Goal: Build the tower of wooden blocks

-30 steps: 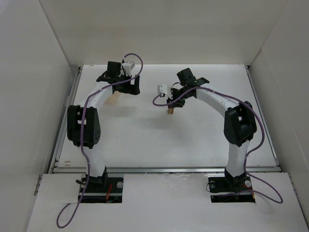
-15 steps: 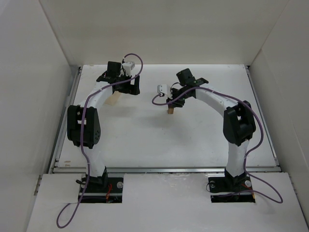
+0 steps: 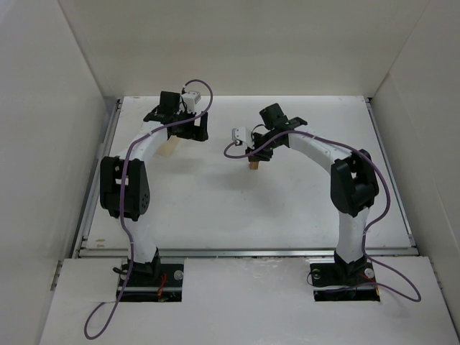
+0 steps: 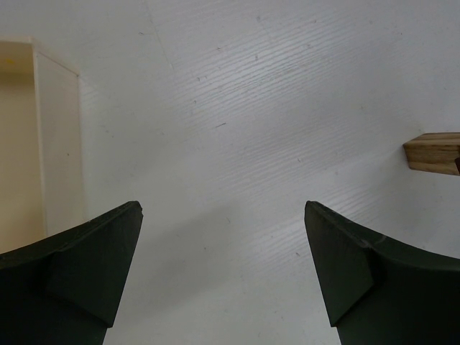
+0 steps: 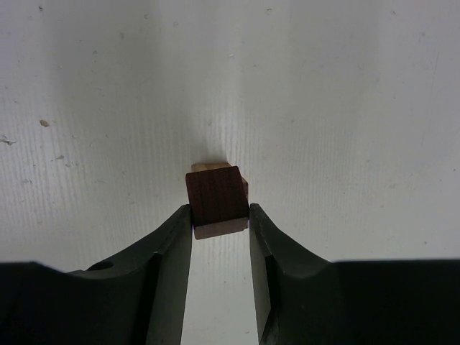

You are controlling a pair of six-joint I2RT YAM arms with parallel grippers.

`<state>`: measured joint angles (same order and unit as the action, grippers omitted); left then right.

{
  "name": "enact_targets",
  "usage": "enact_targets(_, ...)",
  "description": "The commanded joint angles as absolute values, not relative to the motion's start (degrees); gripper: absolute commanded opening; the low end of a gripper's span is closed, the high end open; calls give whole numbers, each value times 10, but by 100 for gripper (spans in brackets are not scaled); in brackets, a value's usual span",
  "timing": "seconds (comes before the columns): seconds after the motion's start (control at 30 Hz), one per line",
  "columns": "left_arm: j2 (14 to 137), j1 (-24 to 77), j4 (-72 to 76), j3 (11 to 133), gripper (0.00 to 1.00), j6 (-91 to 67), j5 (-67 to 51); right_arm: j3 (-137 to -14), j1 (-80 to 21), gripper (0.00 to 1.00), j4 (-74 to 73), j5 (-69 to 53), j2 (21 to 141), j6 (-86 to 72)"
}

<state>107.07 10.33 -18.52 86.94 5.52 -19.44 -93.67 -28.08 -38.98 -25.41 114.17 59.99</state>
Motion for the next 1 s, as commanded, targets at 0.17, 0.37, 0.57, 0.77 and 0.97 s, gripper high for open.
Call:
enact_targets(0.17, 1066, 102, -187, 888, 95, 61, -189, -937, -287, 5, -368, -250, 1147, 595)
enact_targets(0.37, 1066, 102, -187, 888, 95, 62, -189, -937, -287, 5, -368, -233, 1142, 595)
enact_targets(0.57, 1071, 102, -187, 888, 95, 62, -189, -937, -287, 5, -368, -233, 1142, 595)
enact_targets(0.77, 1071, 102, -192, 888, 95, 62, -189, -942, -287, 5, -368, -238, 1142, 590)
enact_targets(0.97, 1071, 102, -192, 888, 95, 62, -189, -942, -287, 5, -368, -243, 1142, 590)
